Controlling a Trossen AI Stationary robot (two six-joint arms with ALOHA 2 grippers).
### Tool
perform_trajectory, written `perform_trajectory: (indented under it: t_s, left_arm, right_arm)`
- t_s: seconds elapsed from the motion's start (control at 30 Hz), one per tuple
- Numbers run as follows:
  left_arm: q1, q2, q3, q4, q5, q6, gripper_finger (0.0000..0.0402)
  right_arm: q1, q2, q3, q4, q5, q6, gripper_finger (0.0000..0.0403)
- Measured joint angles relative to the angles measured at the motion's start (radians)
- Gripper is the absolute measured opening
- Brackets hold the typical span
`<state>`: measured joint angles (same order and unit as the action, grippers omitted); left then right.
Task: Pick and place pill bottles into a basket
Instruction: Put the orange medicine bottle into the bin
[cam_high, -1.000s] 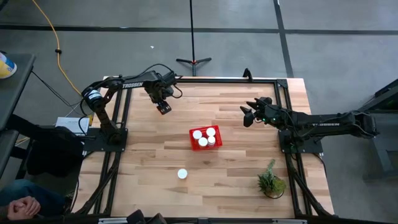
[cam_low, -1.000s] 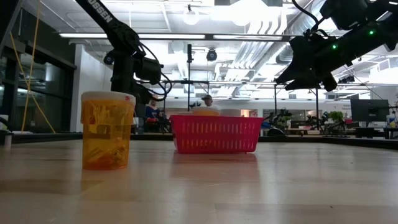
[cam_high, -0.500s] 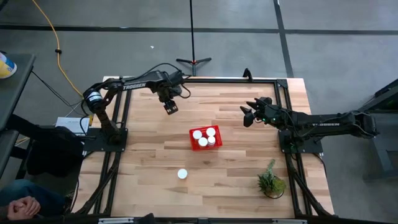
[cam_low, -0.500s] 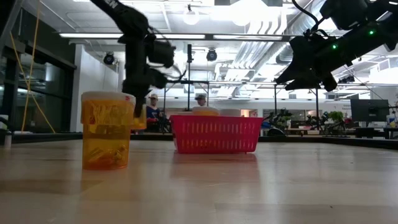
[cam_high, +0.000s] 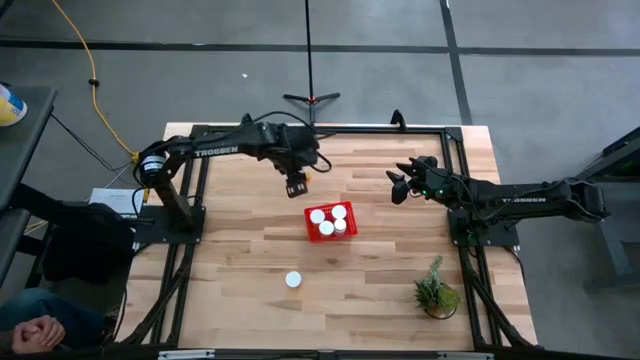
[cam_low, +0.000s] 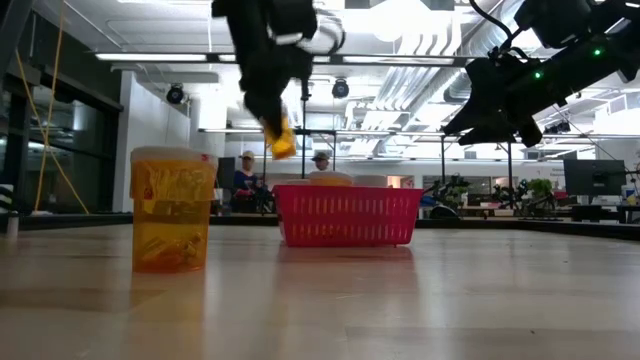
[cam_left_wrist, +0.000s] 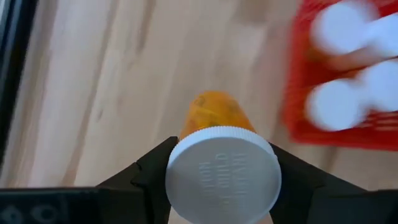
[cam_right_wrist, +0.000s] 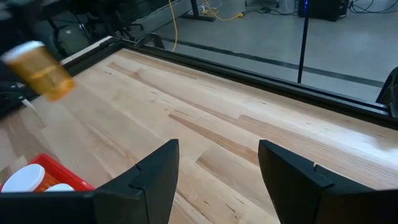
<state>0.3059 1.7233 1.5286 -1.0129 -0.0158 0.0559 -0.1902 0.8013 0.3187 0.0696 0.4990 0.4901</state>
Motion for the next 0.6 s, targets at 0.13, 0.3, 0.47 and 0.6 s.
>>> perform_trajectory:
  t_s: [0.13, 0.3, 0.47, 0.6]
  left_arm:
    - [-0.069, 0.0, 0.041, 0.025, 0.01, 0.0, 0.0237]
    - [-0.133, 0.001, 0.05, 0.063, 0.01, -0.024, 0.0248]
    - [-0.162, 0.019, 0.049, 0.104, 0.032, -0.061, 0.0229]
    - [-0.169, 0.038, 0.048, 0.116, 0.042, -0.072, 0.0235]
  right_arm:
    - [0.0, 0.0, 0.0, -0.005, 0.002, 0.0, 0.0211]
    - [0.0, 0.0, 0.0, -0.007, 0.002, 0.0, 0.0211]
    - [0.0, 0.0, 0.0, -0.008, 0.003, 0.0, 0.0211]
    - [0.0, 0.0, 0.0, -0.012, 0.001, 0.0, 0.0211]
